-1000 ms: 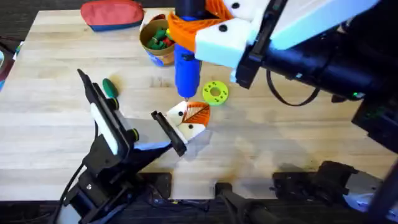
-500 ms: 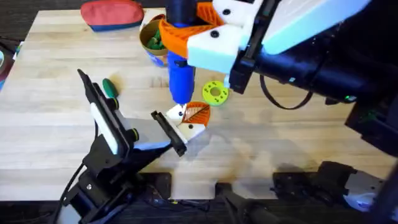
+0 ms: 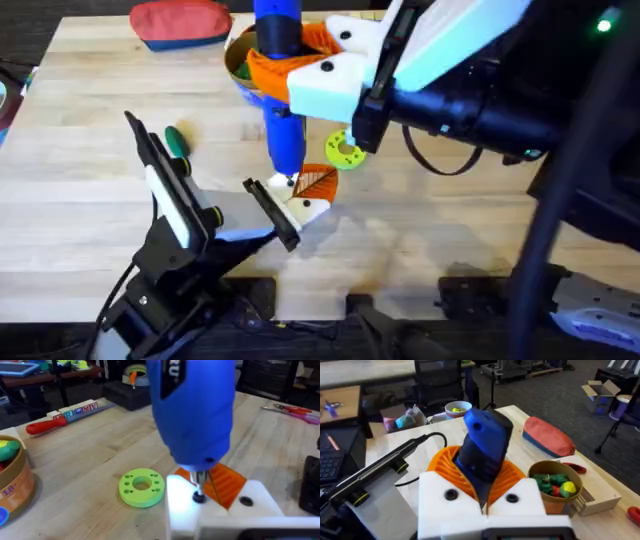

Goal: Pick up the gripper from the table and insert it into the empty holder that is missing its gripper. Then pick up a screw, insert it into the mounting hole, and use the screwdriver to tighten it. Finally, clean up the table by picking up the vegetable and placing it into the bucket.

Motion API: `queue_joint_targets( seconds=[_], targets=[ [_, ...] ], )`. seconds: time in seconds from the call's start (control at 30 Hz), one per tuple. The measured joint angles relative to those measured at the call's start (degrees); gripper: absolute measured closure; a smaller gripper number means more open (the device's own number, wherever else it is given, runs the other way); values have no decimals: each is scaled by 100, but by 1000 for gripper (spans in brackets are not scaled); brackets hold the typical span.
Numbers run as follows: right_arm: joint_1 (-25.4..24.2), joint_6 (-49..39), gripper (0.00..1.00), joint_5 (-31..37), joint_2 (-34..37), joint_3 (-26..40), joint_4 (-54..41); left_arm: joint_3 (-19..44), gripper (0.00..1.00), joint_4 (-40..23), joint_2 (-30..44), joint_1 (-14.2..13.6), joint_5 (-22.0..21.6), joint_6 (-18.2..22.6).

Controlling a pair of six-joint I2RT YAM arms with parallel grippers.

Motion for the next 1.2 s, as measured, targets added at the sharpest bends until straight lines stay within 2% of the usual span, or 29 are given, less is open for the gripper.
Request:
queue_joint_targets(
  seconds=[0.9,1.2],
  targets=[
    [0,127,995,-7,186,0,97,0,995,-2,2,0,2,-42],
    [-28,-10,995,-17,-177,-2,149,0,995,0,1,0,1,-39]
  ],
)
